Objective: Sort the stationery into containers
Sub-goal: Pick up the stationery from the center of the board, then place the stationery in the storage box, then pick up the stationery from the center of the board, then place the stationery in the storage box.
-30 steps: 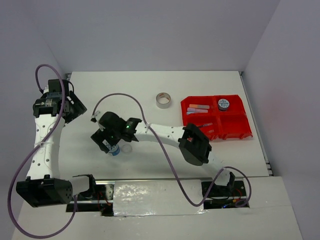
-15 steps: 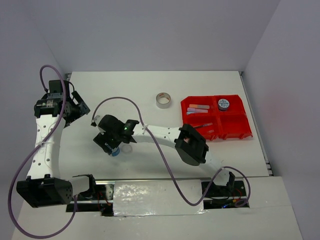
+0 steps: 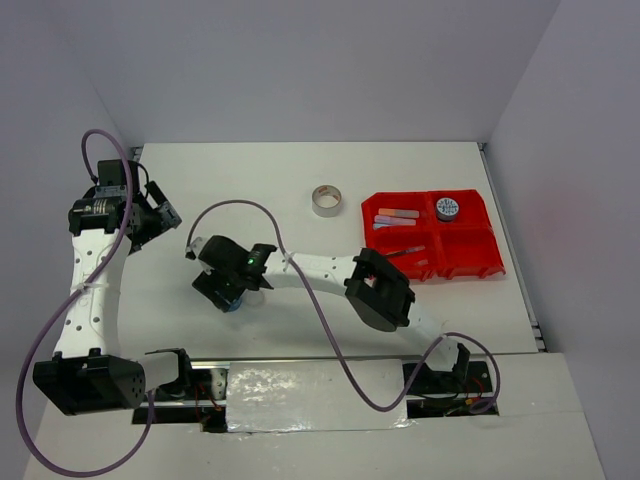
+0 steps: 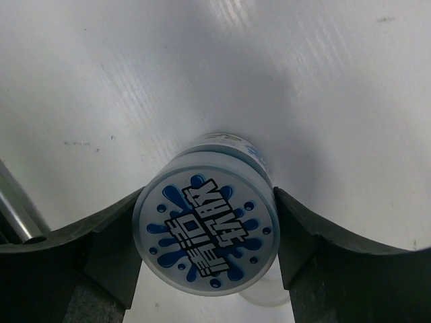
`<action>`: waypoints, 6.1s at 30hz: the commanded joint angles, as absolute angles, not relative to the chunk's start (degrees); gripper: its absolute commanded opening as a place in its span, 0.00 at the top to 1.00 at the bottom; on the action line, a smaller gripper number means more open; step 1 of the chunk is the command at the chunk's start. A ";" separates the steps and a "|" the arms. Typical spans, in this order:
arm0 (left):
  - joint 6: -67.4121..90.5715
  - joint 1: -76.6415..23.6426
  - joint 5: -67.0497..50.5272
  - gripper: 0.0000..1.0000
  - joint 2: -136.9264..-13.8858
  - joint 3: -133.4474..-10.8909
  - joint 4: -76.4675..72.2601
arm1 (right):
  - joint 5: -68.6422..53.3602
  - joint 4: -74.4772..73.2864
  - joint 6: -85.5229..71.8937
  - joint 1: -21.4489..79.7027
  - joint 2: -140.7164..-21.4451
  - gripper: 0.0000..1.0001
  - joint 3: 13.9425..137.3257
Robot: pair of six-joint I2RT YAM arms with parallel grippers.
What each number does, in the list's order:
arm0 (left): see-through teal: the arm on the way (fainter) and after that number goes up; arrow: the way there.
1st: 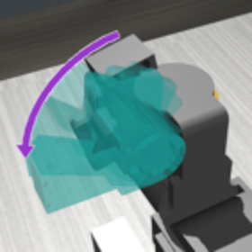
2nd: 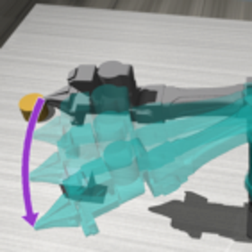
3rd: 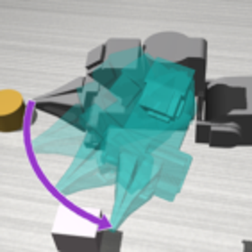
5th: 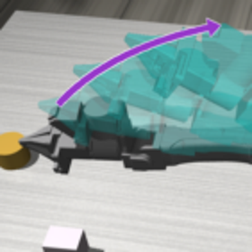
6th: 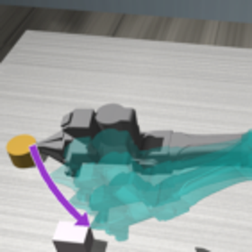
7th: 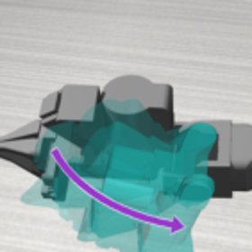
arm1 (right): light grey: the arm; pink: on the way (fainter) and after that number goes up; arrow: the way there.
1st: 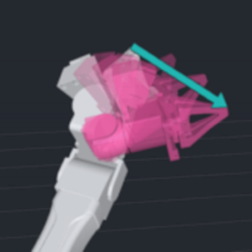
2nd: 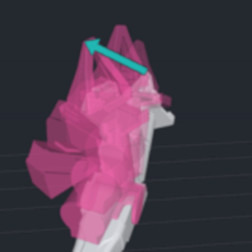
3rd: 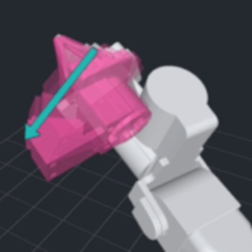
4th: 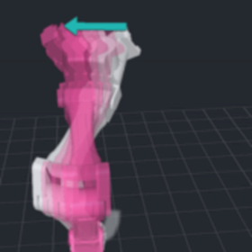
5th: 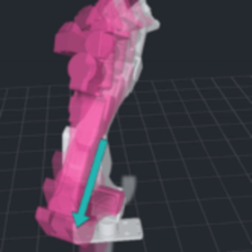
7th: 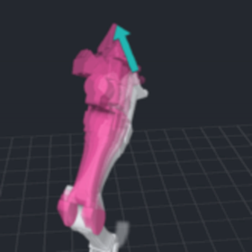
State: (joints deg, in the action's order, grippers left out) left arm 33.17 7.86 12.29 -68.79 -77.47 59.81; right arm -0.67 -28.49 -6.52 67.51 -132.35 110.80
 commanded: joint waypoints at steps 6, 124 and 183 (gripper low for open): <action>31.38 8.26 10.02 0.01 -67.77 -76.55 57.31 | 0.34 -11.87 -15.62 58.30 -104.73 1.00 101.53; 23.56 -2.99 -2.99 0.01 -75.15 -75.59 54.14 | -2.98 -41.75 5.10 29.62 -129.28 0.36 123.67; 22.94 -6.24 -6.50 0.01 -75.85 -73.74 50.89 | 10.46 -40.09 -28.92 -8.87 -88.50 1.00 67.67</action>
